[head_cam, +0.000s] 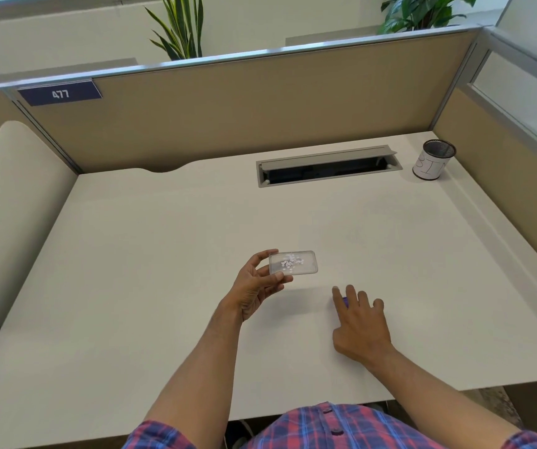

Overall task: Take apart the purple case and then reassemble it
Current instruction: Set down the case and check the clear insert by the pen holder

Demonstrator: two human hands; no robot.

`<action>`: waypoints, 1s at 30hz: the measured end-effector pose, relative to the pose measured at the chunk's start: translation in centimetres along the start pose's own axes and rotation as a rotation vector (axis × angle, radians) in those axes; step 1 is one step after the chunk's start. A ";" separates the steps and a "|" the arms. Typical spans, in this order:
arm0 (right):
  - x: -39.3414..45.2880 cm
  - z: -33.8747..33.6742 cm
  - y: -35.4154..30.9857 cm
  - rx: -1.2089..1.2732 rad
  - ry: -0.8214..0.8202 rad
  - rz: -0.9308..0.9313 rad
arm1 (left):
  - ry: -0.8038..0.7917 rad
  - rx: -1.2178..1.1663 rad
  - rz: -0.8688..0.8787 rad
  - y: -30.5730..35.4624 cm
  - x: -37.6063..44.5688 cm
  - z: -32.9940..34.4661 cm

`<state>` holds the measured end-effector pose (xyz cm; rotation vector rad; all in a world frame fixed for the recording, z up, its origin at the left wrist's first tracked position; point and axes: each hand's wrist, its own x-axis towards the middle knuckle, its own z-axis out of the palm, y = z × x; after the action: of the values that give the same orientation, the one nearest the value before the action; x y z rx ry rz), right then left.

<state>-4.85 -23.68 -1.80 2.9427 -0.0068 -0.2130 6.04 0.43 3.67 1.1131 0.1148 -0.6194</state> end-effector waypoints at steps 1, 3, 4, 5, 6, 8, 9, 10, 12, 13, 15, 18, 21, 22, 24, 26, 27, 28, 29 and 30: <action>0.1 -0.1 -0.1 0.023 0.024 -0.003 | 0.000 0.003 -0.001 0.0 0.1 0.0; 0.4 -0.8 -0.2 0.118 0.075 0.031 | -0.003 0.008 -0.002 0.1 0.3 0.2; 0.8 -1.3 -0.2 0.194 0.082 0.072 | -0.008 0.011 -0.002 0.1 0.5 0.4; 1.2 -1.8 -0.2 0.296 0.090 0.126 | -0.014 0.013 -0.004 0.1 0.6 0.5; 1.7 -2.4 0.0 0.431 0.104 0.203 | -0.021 0.015 -0.006 0.2 0.8 0.7; 3.0 -3.9 0.7 0.866 0.097 0.414 | -0.037 0.024 -0.010 0.3 1.2 1.2; 3.7 -5.0 1.2 1.165 0.039 0.500 | -0.046 0.033 -0.011 0.4 1.4 1.5; 4.5 -5.9 1.8 1.458 -0.020 0.573 | -0.058 0.042 -0.013 0.5 1.7 1.9; 5.5 -7.2 3.1 1.820 -0.072 0.635 | -0.084 0.061 -0.013 0.6 2.2 2.8; 5.8 -7.5 3.7 1.899 -0.076 0.626 | -0.095 0.072 -0.014 0.7 2.5 3.3; 6.0 -8.0 4.6 1.953 -0.069 0.582 | -0.115 0.085 -0.018 0.8 3.2 4.1; 6.3 -8.1 5.6 2.010 -0.035 0.540 | -0.152 0.098 -0.025 0.8 4.5 5.5; 6.5 -8.2 6.5 2.058 0.012 0.540 | -0.190 0.118 -0.032 0.8 6.0 7.0; 6.6 -8.2 6.8 2.060 0.031 0.543 | -0.202 0.122 -0.034 0.8 6.5 7.5; 6.8 -8.1 7.7 2.062 0.071 0.565 | -0.227 0.127 -0.038 0.8 7.6 8.5; 7.1 -7.8 8.7 2.071 0.096 0.603 | -0.248 0.133 -0.040 0.7 8.6 9.5; 7.3 -7.7 9.2 2.077 0.105 0.620 | -0.257 0.136 -0.041 0.7 9.1 10.0; 7.5 -7.6 9.8 2.085 0.115 0.634 | -0.263 0.141 -0.042 0.6 9.7 10.5; 7.7 -7.5 10.4 2.092 0.123 0.646 | -0.267 0.144 -0.042 0.6 10.2 10.9; 8.0 -7.3 10.9 2.100 0.130 0.657 | -0.271 0.147 -0.041 0.5 10.8 11.4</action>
<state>4.21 -33.18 6.23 4.2145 -2.5424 0.3744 12.80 -13.71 5.13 1.1592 -0.1434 -0.8195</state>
